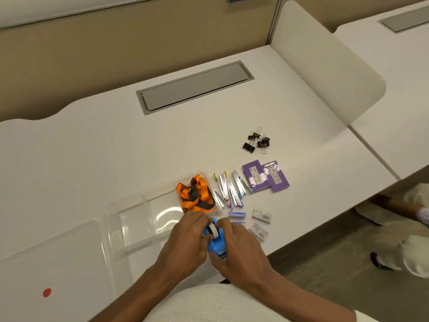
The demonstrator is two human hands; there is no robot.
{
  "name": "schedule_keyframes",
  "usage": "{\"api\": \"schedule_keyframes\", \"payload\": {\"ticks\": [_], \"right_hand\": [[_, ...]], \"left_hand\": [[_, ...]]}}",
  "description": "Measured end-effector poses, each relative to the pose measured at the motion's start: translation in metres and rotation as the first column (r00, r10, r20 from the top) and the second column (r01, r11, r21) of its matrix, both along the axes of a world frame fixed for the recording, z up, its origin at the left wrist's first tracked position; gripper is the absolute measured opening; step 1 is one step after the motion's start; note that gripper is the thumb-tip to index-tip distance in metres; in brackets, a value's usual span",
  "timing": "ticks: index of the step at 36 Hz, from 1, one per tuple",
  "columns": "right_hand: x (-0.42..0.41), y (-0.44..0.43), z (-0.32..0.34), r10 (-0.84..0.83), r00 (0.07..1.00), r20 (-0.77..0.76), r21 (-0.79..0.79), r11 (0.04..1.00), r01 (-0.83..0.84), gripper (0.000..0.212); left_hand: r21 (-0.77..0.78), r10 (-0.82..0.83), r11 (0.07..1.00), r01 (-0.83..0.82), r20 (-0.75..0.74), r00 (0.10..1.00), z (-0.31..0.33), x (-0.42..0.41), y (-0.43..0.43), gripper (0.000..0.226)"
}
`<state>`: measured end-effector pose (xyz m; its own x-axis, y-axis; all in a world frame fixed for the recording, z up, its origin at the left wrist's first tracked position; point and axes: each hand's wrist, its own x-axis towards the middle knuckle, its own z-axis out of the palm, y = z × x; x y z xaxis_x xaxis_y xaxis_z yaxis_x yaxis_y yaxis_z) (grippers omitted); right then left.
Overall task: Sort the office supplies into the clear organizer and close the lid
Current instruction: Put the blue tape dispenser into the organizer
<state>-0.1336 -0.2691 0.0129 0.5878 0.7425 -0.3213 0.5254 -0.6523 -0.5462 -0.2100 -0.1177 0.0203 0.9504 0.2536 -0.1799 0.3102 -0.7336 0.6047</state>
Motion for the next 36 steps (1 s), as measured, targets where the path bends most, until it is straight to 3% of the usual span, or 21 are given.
{"api": "schedule_keyframes", "payload": {"ticks": [3,6,11,14,16,19,22,25,28,31,36], "right_hand": [[-0.003,0.007,-0.007,0.013,1.0,0.022,-0.028,1.0,-0.013,0.062],[-0.01,0.01,-0.019,0.069,0.98,0.189,-0.043,0.997,-0.062,0.06],[-0.011,0.011,-0.035,0.189,0.859,0.476,-0.127,0.981,-0.146,0.064],[-0.008,0.012,-0.039,0.183,0.812,0.555,-0.107,0.983,-0.148,0.056],[-0.006,0.011,-0.034,0.166,0.82,0.548,-0.098,0.986,-0.134,0.054],[0.002,0.008,-0.02,0.078,0.904,0.42,0.023,0.995,-0.096,0.046],[0.028,-0.002,-0.006,-0.137,0.955,0.264,0.15,0.984,0.1,0.031],[0.074,-0.013,-0.005,-0.363,0.897,0.251,0.207,0.926,0.316,0.029],[0.129,-0.02,-0.018,-0.514,0.802,0.306,0.127,0.857,0.5,0.051],[0.172,-0.023,-0.034,-0.588,0.729,0.351,0.022,0.783,0.621,0.078],[0.201,-0.018,-0.052,-0.548,0.758,0.354,-0.132,0.773,0.621,0.094]], "left_hand": [[0.039,-0.03,0.999,0.031,-0.02,0.999,-0.008,-0.002,0.0,0.032],[0.118,-0.088,0.989,0.094,-0.055,0.995,-0.02,-0.003,0.002,0.037],[0.174,-0.159,0.967,0.185,-0.154,0.975,-0.031,-0.003,0.004,0.041],[0.165,-0.142,0.972,0.167,-0.152,0.978,-0.032,-0.003,0.004,0.04],[0.196,-0.128,0.969,0.152,-0.13,0.983,-0.03,-0.004,0.004,0.035],[0.334,-0.08,0.939,0.077,-0.006,0.997,-0.026,-0.009,0.004,0.035],[0.432,0.047,0.897,-0.094,0.119,0.992,-0.029,-0.016,0.007,0.033],[0.44,0.236,0.865,-0.24,0.064,0.97,-0.037,-0.021,0.011,0.057],[0.43,0.348,0.852,-0.298,-0.04,0.937,-0.05,-0.031,0.008,0.085],[0.447,0.328,0.86,-0.246,-0.115,0.938,-0.063,-0.047,0.002,0.104],[0.405,0.295,0.884,-0.232,-0.099,0.951,-0.076,-0.061,-0.004,0.108]]}}
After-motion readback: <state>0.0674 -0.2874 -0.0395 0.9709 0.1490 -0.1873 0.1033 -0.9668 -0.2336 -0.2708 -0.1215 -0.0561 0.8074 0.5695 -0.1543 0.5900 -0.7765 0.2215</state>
